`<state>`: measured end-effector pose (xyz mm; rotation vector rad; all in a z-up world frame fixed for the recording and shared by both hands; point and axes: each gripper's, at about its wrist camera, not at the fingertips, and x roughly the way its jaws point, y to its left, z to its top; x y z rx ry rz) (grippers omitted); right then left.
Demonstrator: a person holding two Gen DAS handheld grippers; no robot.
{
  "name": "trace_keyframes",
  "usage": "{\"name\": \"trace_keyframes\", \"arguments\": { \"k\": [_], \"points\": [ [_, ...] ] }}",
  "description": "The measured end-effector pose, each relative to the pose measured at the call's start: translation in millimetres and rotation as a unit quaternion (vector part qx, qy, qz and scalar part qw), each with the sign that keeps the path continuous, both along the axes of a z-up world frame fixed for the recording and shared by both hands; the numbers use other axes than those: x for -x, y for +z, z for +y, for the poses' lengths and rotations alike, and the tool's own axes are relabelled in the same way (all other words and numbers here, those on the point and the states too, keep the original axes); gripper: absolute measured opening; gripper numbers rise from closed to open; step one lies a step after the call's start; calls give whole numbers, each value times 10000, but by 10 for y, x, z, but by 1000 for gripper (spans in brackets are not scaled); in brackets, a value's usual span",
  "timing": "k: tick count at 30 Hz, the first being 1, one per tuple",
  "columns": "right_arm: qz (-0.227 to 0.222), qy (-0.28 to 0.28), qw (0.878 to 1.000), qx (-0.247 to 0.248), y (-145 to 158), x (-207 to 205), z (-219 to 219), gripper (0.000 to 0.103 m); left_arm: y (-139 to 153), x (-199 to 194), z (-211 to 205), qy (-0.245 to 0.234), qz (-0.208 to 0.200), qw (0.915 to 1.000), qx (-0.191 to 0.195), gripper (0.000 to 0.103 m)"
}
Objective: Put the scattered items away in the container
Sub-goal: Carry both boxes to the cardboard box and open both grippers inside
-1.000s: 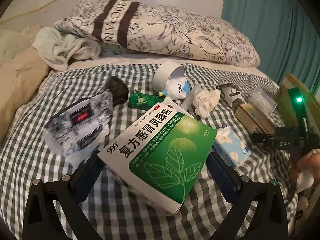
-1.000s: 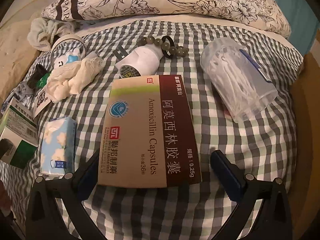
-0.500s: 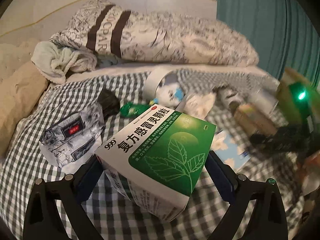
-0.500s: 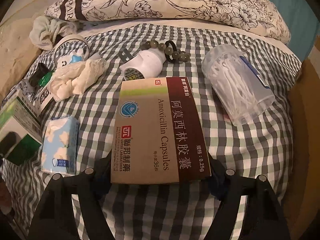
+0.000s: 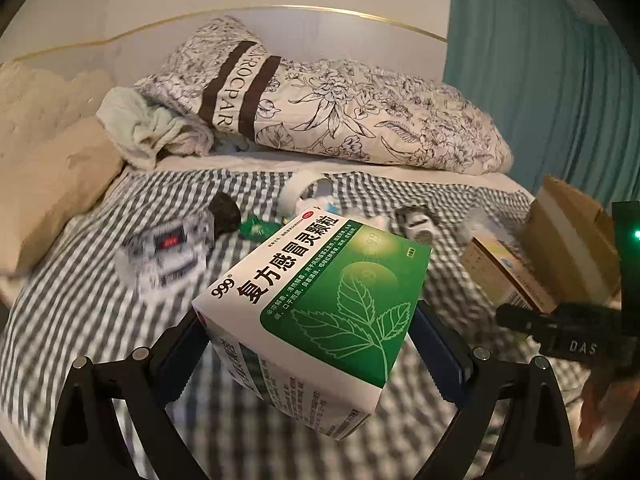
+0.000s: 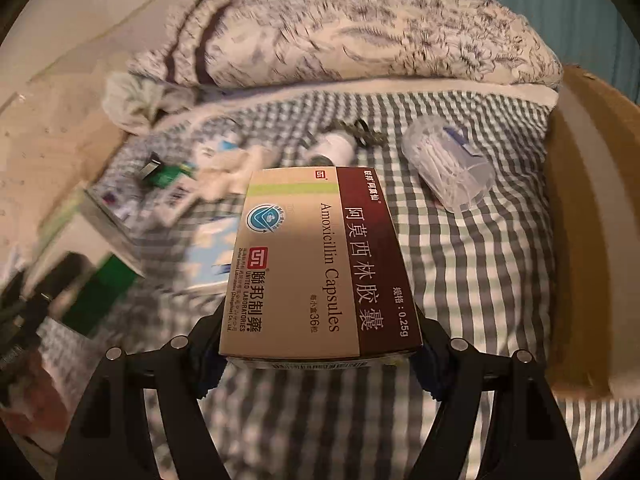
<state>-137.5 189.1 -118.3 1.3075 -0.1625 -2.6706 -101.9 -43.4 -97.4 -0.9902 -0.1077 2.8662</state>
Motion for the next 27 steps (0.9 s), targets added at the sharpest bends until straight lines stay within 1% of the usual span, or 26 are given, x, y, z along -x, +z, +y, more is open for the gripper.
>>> {"name": "trace_keyframes", "arguments": {
  "k": [3,5,7,9,13,14,16,19,21,24,27],
  "points": [
    [4,7,9992,402,129,-274,-5,75,59,-200,212,156,-168,9994,267,98],
    [70,15,9992,385,224,-461,-13,75,98,-260,306,199,-310,9988,336,98],
    [144,-37,9994,306,346,-645,17,75,177,-319,377,238,-410,9984,320,98],
    [197,-132,9994,261,481,-831,71,75,300,-396,461,226,-402,9984,340,98],
    [349,-286,9989,162,725,-1157,217,75,531,-553,662,245,-265,9971,667,98],
    [392,-339,9986,136,773,-1220,255,75,594,-581,708,228,-244,9970,694,98],
    [482,-485,9976,114,885,-1346,346,75,714,-637,786,125,-183,9978,630,98],
    [593,-625,9961,197,988,-1493,464,75,845,-706,913,29,-49,9979,645,98],
    [646,-657,9956,152,1017,-1556,508,75,886,-737,981,-36,1,9979,640,98],
    [649,-777,9948,85,1032,-1583,565,75,869,-752,1062,-87,-56,9978,655,98],
    [589,-767,9952,167,1043,-1558,616,75,875,-702,1133,-128,-165,9972,722,98]
  ]
}}
